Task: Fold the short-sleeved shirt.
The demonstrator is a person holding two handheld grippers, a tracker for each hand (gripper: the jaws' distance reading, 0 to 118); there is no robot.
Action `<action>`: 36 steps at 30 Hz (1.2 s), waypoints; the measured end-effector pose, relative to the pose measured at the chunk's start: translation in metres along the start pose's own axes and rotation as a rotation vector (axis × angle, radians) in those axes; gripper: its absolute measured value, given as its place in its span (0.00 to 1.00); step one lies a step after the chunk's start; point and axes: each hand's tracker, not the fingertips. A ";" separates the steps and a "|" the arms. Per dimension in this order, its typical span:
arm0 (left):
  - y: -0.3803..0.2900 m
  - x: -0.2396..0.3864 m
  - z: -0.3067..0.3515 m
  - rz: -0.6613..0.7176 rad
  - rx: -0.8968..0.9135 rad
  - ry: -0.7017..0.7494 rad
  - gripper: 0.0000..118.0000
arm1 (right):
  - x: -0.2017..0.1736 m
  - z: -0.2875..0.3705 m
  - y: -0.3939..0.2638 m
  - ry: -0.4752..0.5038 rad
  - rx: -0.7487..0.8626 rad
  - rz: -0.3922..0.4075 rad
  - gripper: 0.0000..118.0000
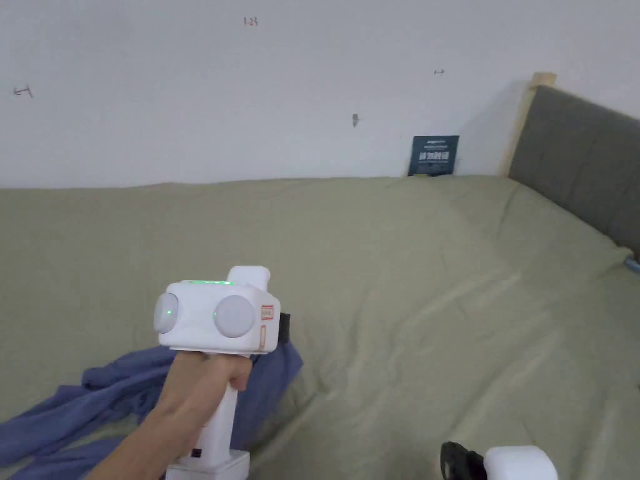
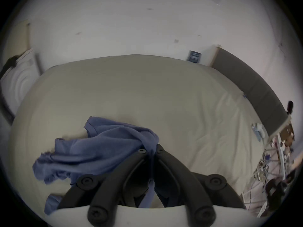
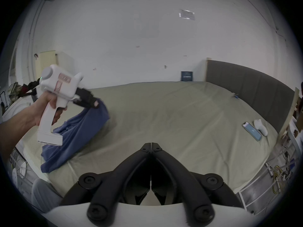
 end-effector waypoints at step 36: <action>-0.168 -0.049 0.265 0.127 0.404 0.299 0.00 | -0.011 0.036 0.031 0.102 0.110 -0.025 0.01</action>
